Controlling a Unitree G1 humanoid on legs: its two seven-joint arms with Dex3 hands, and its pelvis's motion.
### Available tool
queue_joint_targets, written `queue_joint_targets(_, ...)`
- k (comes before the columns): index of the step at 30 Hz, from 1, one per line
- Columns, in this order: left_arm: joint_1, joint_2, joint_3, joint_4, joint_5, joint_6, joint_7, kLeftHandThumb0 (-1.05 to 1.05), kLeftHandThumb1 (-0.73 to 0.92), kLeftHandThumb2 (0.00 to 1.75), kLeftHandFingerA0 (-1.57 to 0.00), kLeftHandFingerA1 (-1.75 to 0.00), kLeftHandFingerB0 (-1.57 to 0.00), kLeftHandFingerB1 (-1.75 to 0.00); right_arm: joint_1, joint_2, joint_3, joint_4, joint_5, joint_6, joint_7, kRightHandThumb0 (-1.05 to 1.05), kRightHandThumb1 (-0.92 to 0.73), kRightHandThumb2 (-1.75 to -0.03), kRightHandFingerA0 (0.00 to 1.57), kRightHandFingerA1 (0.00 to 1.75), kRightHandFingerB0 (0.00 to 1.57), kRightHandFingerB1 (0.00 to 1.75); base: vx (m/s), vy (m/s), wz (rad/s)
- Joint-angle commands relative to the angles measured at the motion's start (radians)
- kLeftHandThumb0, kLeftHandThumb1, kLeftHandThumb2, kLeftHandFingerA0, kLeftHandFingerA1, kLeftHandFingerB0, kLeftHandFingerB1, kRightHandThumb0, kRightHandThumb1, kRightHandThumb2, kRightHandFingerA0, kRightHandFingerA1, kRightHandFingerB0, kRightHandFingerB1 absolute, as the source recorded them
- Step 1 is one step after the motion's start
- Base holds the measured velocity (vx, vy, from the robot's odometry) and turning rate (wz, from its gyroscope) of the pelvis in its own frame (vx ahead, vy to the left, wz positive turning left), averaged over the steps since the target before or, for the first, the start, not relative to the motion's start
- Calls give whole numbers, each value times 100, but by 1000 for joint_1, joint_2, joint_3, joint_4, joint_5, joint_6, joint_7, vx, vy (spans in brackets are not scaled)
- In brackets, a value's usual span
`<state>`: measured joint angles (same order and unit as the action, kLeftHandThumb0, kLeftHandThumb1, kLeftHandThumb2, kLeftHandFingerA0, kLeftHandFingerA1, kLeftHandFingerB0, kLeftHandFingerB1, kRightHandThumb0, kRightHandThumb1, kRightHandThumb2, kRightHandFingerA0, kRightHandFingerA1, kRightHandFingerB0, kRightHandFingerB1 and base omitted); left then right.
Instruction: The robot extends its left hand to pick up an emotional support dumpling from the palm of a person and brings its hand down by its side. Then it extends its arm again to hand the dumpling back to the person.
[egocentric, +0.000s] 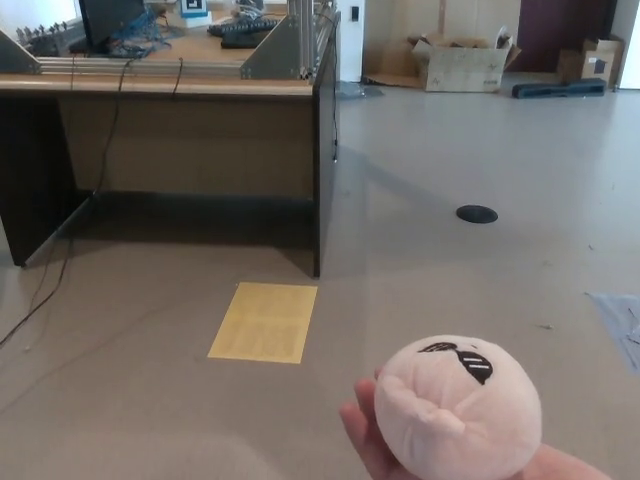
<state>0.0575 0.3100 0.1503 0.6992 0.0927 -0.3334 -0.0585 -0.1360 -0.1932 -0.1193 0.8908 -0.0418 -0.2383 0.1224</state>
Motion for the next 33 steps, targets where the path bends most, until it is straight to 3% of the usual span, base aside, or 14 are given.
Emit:
queue_joint_targets(1,-3,43,79,-55,-106,-179,-52,-58,44,73,-34,-46,-27,-41,-10,-8,-44,31,67,-179,56,-61,-50,-83,60,58,33,46,0,0,0)
queue_joint_targets(4,-28,74,108,-138,-146,-174,-103,-59,44,72,-32,-47,-20,-38,-23,-4,-46,42,65,-175,54,-59,-49,-82,60,58,33,46,0,0,0)
queue_joint_targets(5,-48,103,127,-246,-199,-149,-156,-28,29,87,-11,-51,-7,-49,-28,-5,-47,47,64,-179,54,-57,-50,-82,60,57,33,45,0,0,0)
queue_joint_targets(7,-76,143,145,-392,-281,-79,-224,-29,31,87,-4,-48,0,-46,-33,-9,-45,51,58,-186,51,-57,-50,-82,61,57,33,46,0,0,0)
queue_joint_targets(13,-308,358,145,-716,-444,107,-398,-32,31,88,-1,-48,0,-48,-50,0,-47,65,64,-186,53,-58,-50,-82,60,57,32,45,0,0,0)
queue_joint_targets(16,-358,389,137,-751,-468,141,-424,-32,31,88,-1,-48,0,-48,-54,2,-48,71,65,-190,55,-58,-50,-82,60,57,32,45,0,0,0)
queue_joint_targets(17,-487,458,89,-825,-481,230,-471,-33,25,85,0,-47,0,-47,-56,1,-49,72,65,-200,55,-53,-61,-59,65,46,39,33,0,0,0)
queue_joint_targets(20,-591,502,45,-875,-482,289,-506,-33,24,85,0,-47,0,-47,-58,-1,-50,76,63,-214,53,-55,-61,-59,65,47,39,34,0,0,0)
queue_joint_targets(21,-646,517,13,-895,-471,318,-525,-68,42,72,-19,-38,-10,-35,-63,-1,-50,78,64,-212,54,-53,-60,-58,63,47,40,34,0,0,0)
queue_joint_targets(22,-731,538,-38,-921,-451,365,-562,-33,18,81,0,-48,0,-48,-69,-1,-49,83,63,-210,53,-53,-61,-59,63,46,40,33,0,0,0)
queue_joint_targets(24,-842,569,-107,-955,-429,432,-610,-33,18,81,0,-48,0,-48,-77,-2,-48,90,60,-209,50,-53,-61,-59,63,46,40,33,0,0,0)
queue_joint_targets(30,-1149,499,-317,-965,-339,521,-745,-32,11,77,-1,-50,0,-47,-84,-1,-45,96,58,-208,51,-55,-61,-59,67,46,38,33,0,0,0)
queue_joint_targets(31,-1228,458,-378,-962,-312,544,-775,-68,41,54,-10,-29,-14,-27,-83,2,-45,97,60,-208,51,-55,-61,-59,67,46,38,33,0,0,0)
queue_joint_targets(33,-1287,424,-426,-959,-294,555,-799,-68,41,54,-10,-29,-14,-27,-80,5,-45,96,60,-210,51,-55,-61,-59,67,46,38,33,0,0,0)
